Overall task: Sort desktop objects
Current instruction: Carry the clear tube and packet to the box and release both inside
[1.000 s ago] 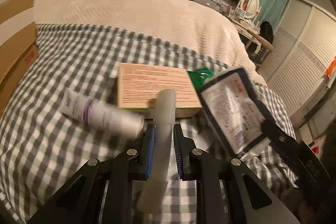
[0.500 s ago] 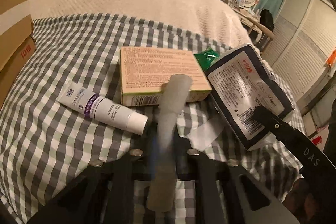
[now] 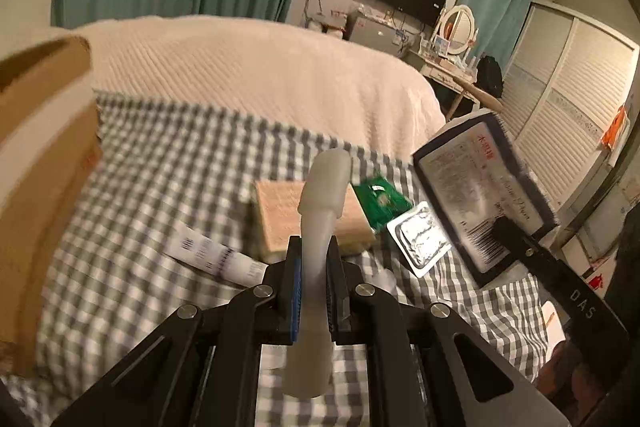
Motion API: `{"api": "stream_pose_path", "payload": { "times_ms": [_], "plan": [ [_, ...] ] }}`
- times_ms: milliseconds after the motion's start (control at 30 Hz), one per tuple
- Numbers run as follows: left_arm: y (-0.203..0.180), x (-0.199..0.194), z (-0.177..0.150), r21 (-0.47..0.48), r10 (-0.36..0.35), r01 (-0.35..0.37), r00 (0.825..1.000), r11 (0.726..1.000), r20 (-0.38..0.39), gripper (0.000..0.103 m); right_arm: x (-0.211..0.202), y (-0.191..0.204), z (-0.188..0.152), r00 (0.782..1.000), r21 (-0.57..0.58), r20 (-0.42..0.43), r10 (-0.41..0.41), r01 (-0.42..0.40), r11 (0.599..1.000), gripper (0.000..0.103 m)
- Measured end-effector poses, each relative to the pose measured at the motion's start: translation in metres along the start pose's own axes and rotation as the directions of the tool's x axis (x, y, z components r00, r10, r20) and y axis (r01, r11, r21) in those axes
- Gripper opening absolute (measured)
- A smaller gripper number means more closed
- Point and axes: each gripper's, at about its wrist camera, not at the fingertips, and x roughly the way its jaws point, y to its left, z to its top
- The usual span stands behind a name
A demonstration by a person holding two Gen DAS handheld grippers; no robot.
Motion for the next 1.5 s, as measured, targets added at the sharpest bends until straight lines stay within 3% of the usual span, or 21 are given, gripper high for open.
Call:
{"api": "stream_pose_path", "payload": {
  "times_ms": [300, 633, 767, 833, 1000, 1200, 1333, 1367, 1433, 1500],
  "plan": [
    [0.039, -0.086, 0.026, 0.007, 0.008, -0.009, 0.995, 1.0, 0.103, 0.01, -0.053, 0.068, 0.021, 0.995, -0.172, 0.099, -0.031, 0.048, 0.984, 0.017],
    [0.075, -0.155, 0.049, -0.064, -0.055, 0.066, 0.985, 0.996, 0.161, 0.01, -0.126, 0.175, 0.014, 0.997, -0.297, 0.046, -0.059, 0.07, 0.952, 0.017],
    [0.112, -0.185, 0.069, -0.11, -0.041, 0.062, 0.982, 0.992, 0.186, 0.01, -0.142, 0.222, 0.024, 0.999, -0.311, 0.033, -0.015, 0.024, 0.95, 0.017],
    [0.134, -0.198, 0.076, -0.117, -0.001, 0.025, 0.979, 0.993, 0.204, 0.01, -0.142, 0.25, 0.029, 1.0, -0.317, 0.013, 0.021, -0.016, 0.948, 0.017],
    [0.209, -0.206, 0.083, -0.186, 0.098, -0.064, 0.979, 0.98, 0.18, 0.01, -0.121, 0.322, 0.029, 0.995, -0.348, -0.046, 0.092, -0.102, 0.932, 0.017],
    [0.292, -0.17, 0.067, -0.283, 0.166, -0.14, 0.984, 0.949, 0.071, 0.01, -0.048, 0.391, 0.008, 0.971, -0.313, -0.193, 0.144, -0.2, 0.928, 0.017],
    [0.314, -0.149, 0.06, -0.284, 0.156, -0.145, 0.988, 0.948, 0.016, 0.01, 0.018, 0.417, -0.016, 0.961, -0.318, -0.27, 0.057, -0.145, 0.937, 0.017],
    [0.311, -0.144, 0.056, -0.278, 0.154, -0.146, 0.988, 0.949, 0.005, 0.01, 0.018, 0.417, -0.016, 0.961, -0.318, -0.27, 0.057, -0.145, 0.937, 0.019],
    [0.309, -0.138, 0.056, -0.265, 0.159, -0.157, 0.987, 0.951, -0.015, 0.013, 0.036, 0.418, -0.021, 0.964, -0.333, -0.264, -0.006, -0.085, 0.939, 0.024],
    [0.304, -0.138, 0.057, -0.252, 0.165, -0.166, 0.986, 0.953, -0.026, 0.019, 0.038, 0.416, -0.021, 0.966, -0.336, -0.258, -0.021, -0.069, 0.939, 0.035]
  ]
}}
